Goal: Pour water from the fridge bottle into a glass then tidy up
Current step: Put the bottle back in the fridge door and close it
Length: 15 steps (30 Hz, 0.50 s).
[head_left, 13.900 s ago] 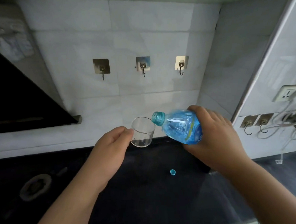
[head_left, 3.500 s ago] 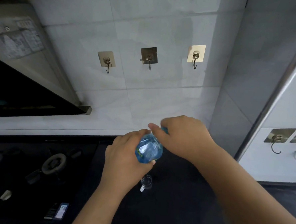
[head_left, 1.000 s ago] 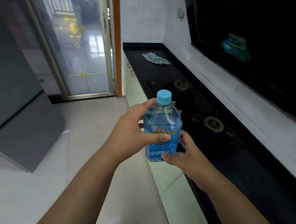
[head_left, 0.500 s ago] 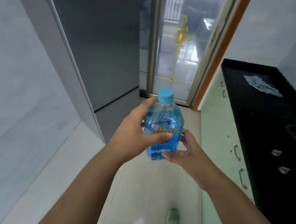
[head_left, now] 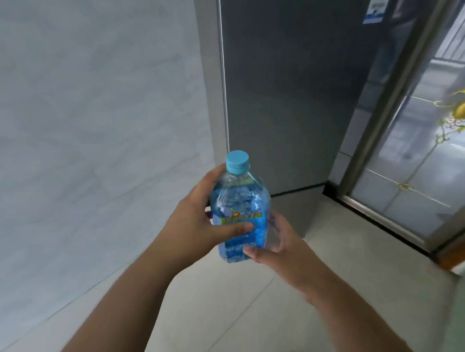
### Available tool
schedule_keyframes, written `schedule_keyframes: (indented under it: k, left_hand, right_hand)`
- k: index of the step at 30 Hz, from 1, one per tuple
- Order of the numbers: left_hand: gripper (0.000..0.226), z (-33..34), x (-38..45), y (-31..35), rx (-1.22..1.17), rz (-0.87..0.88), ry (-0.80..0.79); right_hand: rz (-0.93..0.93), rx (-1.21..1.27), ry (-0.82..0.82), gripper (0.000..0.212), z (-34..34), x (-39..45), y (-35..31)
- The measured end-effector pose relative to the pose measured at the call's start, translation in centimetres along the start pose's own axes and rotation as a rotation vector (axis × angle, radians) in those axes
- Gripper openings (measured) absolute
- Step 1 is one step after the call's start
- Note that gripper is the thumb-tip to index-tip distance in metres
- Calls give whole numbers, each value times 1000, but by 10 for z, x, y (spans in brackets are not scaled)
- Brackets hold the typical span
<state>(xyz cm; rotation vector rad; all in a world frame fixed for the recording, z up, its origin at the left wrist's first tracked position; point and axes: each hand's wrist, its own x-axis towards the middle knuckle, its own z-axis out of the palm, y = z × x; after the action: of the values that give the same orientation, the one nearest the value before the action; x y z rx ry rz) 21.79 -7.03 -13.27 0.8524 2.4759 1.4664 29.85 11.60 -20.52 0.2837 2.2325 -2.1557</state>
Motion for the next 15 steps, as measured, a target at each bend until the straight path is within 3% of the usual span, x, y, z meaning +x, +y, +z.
schedule_keyframes:
  k: [8,15]
  left_hand:
    - [93,-3,55,-13,23,-86,344]
    - [94,-36,122,-46,125,-76,464]
  right_hand:
    - [-29,-209,-342,70,-28,117,-31]
    - [-394,-1004,-308,69,-24,230,-78]
